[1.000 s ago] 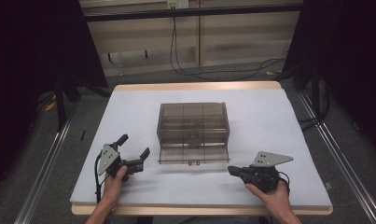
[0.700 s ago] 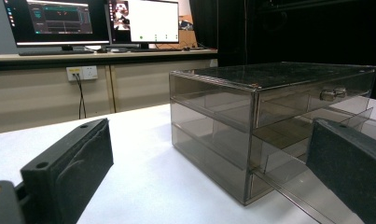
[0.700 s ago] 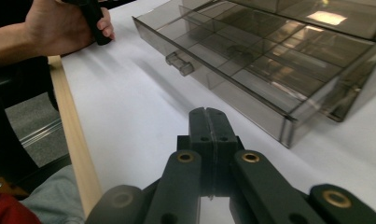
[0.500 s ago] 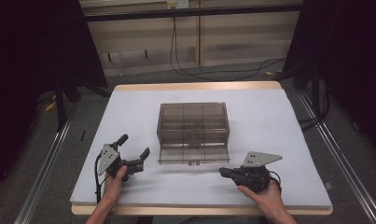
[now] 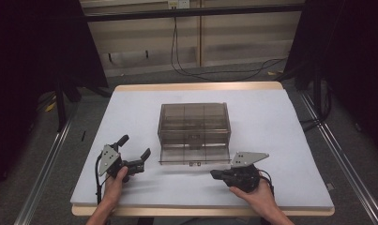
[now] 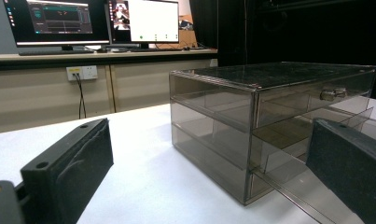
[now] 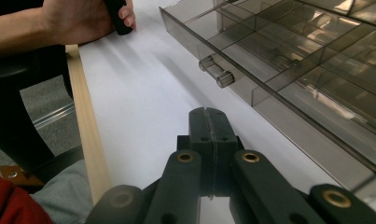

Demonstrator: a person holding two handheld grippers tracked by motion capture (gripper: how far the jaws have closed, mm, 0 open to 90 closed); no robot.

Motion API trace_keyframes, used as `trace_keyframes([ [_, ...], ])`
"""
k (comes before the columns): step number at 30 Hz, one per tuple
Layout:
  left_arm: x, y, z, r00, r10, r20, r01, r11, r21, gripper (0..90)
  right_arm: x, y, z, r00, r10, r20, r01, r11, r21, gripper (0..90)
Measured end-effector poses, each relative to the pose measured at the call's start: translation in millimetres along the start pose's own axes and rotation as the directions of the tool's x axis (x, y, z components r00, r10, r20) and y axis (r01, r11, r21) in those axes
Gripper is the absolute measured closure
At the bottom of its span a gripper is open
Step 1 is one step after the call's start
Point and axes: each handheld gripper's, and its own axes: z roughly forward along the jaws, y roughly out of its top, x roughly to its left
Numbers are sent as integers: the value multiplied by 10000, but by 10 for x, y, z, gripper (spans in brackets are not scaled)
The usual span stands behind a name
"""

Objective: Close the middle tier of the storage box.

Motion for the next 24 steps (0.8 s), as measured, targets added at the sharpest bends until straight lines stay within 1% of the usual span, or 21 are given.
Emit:
trace_keyframes([
  [4,-3,-1,0,10000,-55,-11,55,10000,2,9,6,36,49,9999,-86,-127,87,9999,67,900],
  [7,0,0,-1,10000,1,-5,-1,10000,15,9,17,68,100,9996,-182,-230,185,9998,120,900],
  [9,-3,-1,0,10000,-53,-13,53,10000,2,9,27,84,134,9993,-211,-299,218,9995,231,900],
  [11,-3,-1,0,10000,-52,-13,52,10000,3,9,32,102,162,9993,-261,-251,269,9992,305,900],
  [19,-3,-1,0,10000,-48,-7,48,10000,0,9,3,170,254,9994,-190,-303,203,9988,444,900],
  [20,3,1,0,10000,41,-9,-41,10000,-6,9,0,179,282,9994,-161,-317,177,9987,482,900],
  [24,-3,-1,0,10000,-37,-6,37,10000,-6,9,-3,193,320,9992,-160,-372,180,9984,536,900],
])
